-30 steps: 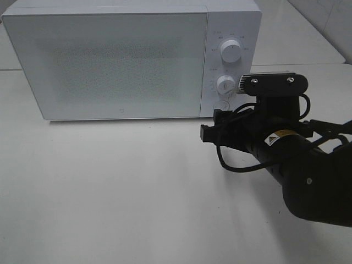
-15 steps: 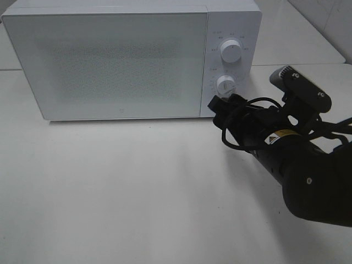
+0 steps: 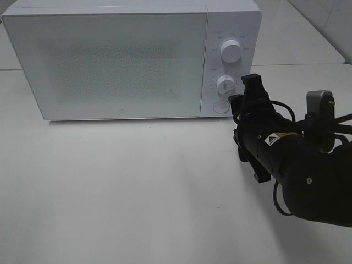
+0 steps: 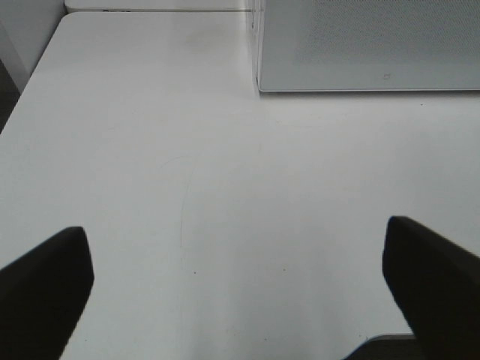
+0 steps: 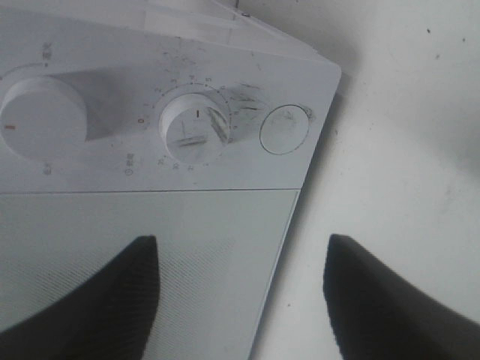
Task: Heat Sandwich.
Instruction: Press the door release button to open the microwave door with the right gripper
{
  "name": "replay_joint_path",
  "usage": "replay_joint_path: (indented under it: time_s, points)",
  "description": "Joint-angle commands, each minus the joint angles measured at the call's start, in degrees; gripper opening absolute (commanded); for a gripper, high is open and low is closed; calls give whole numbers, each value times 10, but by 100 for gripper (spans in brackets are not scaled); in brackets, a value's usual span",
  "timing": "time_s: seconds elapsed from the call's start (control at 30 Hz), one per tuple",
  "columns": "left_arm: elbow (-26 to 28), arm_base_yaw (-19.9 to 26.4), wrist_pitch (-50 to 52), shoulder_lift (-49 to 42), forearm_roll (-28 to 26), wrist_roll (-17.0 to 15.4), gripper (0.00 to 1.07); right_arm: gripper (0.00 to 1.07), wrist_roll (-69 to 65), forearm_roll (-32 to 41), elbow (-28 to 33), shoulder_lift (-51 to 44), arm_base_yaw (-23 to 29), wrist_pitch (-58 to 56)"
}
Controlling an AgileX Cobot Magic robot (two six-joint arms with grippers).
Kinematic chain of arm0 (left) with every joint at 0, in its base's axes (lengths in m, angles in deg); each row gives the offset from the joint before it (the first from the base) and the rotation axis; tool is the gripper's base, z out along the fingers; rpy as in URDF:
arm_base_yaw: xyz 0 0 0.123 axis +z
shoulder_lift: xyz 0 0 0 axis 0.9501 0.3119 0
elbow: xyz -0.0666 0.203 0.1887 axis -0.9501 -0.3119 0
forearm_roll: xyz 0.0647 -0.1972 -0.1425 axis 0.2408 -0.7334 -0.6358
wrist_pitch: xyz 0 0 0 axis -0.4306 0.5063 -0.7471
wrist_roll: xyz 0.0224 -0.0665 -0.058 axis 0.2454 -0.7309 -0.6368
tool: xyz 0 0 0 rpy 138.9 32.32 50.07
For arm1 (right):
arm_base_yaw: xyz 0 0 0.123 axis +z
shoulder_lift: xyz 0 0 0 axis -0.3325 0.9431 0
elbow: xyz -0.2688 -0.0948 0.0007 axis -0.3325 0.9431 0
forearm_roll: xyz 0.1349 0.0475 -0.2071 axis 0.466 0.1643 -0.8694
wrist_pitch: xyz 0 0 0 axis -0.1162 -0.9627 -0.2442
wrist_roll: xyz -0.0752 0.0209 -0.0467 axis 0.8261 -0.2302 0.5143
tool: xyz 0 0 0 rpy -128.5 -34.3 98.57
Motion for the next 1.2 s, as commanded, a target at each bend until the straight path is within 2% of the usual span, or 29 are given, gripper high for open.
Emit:
replay_joint_path:
  time_s: [0.03, 0.07, 0.17, 0.2, 0.23, 0.27, 0.3, 0.7, 0.97, 1.2]
  points:
    - [1, -3, 6, -9, -3, -1, 98, 48, -70, -1, -1, -1, 2, 5]
    - [1, -3, 6, -9, -3, -1, 98, 48, -70, -1, -1, -1, 2, 5]
    - [1, -3, 6, -9, -3, -1, 98, 25, -78, 8, -1, -1, 2, 5]
    - [1, -3, 6, -9, -3, -1, 98, 25, -78, 8, -1, -1, 2, 5]
    - [1, -3, 6, -9, -3, -1, 98, 18, -78, 10, -1, -1, 2, 3]
    - [1, -3, 6, -9, -3, -1, 98, 5, -78, 14, -1, -1, 2, -8]
    - [1, -3, 6, -9, -3, -1, 98, 0, -78, 17, -1, -1, 2, -13]
    - [1, -3, 6, -9, -3, -1, 98, 0, -85, 18, -1, -1, -1, -19]
    - [1, -3, 6, -9, -3, -1, 98, 0, -69, 8, -8, -1, -30, -25]
    - [1, -3, 6, -9, -3, -1, 98, 0, -110, -26, -38, 44, -40, -23]
